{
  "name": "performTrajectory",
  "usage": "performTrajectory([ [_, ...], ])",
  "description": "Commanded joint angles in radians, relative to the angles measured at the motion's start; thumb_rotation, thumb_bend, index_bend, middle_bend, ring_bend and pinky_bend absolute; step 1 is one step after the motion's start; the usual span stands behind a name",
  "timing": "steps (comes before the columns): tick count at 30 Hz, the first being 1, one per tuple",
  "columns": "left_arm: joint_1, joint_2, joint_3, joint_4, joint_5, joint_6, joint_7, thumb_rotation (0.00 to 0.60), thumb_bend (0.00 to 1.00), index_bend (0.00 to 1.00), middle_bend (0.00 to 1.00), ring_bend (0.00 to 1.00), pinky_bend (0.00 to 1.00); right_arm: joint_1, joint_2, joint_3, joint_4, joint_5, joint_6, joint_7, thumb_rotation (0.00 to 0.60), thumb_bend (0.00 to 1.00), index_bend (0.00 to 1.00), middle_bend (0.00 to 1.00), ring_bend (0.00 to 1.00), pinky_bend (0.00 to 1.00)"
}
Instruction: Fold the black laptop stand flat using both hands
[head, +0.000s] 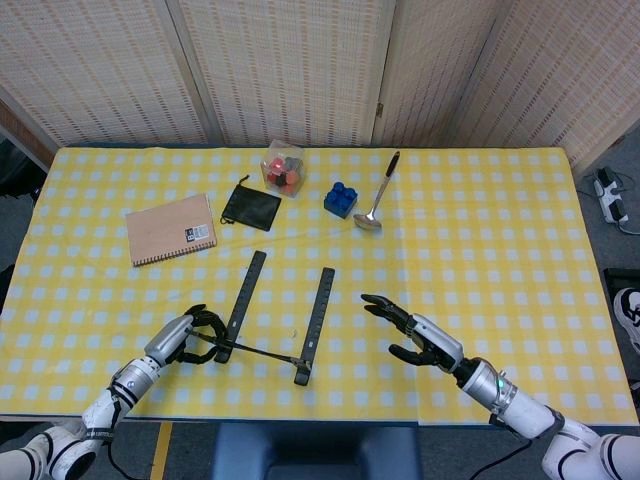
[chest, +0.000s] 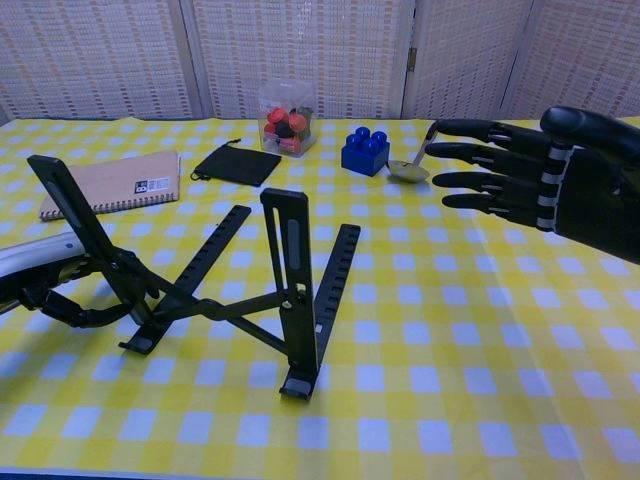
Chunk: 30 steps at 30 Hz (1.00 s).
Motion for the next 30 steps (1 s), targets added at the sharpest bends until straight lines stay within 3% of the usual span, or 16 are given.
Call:
performTrajectory([
  [1, -0.001, 0.019, 0.003, -0.027, -0.002, -0.005, 0.008, 0.6, 0.49, 0.18, 0.23, 0.08, 0.01, -0.002, 0.003, 0.0, 0.002, -0.005, -0.003, -0.054, 0.27, 0.34, 0.0, 0.02, 0.05, 0.0],
  [4, 0.003, 0.037, 0.0, -0.054, -0.009, -0.002, 0.023, 0.6, 0.46, 0.1, 0.17, 0.02, 0.0, -0.005, 0.009, 0.003, -0.006, -0.008, -0.009, -0.141, 0.27, 0.34, 0.0, 0.01, 0.04, 0.0],
  [11, 0.023, 0.083, -0.008, -0.102, -0.023, 0.028, 0.057, 0.6, 0.43, 0.07, 0.11, 0.0, 0.0, 0.009, 0.012, 0.008, -0.041, -0.001, -0.075, -0.333, 0.286, 0.34, 0.0, 0.0, 0.01, 0.0],
  [15, 0.043, 0.119, -0.019, -0.126, -0.043, 0.057, 0.112, 0.6, 0.43, 0.07, 0.11, 0.0, 0.0, 0.029, -0.004, 0.023, -0.07, 0.013, -0.124, -0.417, 0.338, 0.34, 0.0, 0.0, 0.01, 0.0],
  [21, 0.074, 0.17, -0.034, -0.176, -0.081, 0.086, 0.183, 0.6, 0.43, 0.07, 0.11, 0.0, 0.0, 0.064, -0.051, 0.061, -0.105, 0.062, -0.211, -0.524, 0.353, 0.34, 0.0, 0.0, 0.01, 0.0],
  [27, 0.094, 0.204, -0.047, -0.2, -0.091, 0.111, 0.202, 0.6, 0.43, 0.07, 0.11, 0.0, 0.0, 0.092, -0.125, 0.132, -0.132, 0.14, -0.27, -0.641, 0.422, 0.34, 0.0, 0.0, 0.01, 0.0],
  [30, 0.102, 0.213, -0.056, -0.205, -0.097, 0.124, 0.232, 0.6, 0.43, 0.07, 0.11, 0.0, 0.0, 0.118, -0.159, 0.163, -0.138, 0.168, -0.309, -0.683, 0.426, 0.34, 0.0, 0.0, 0.01, 0.0],
])
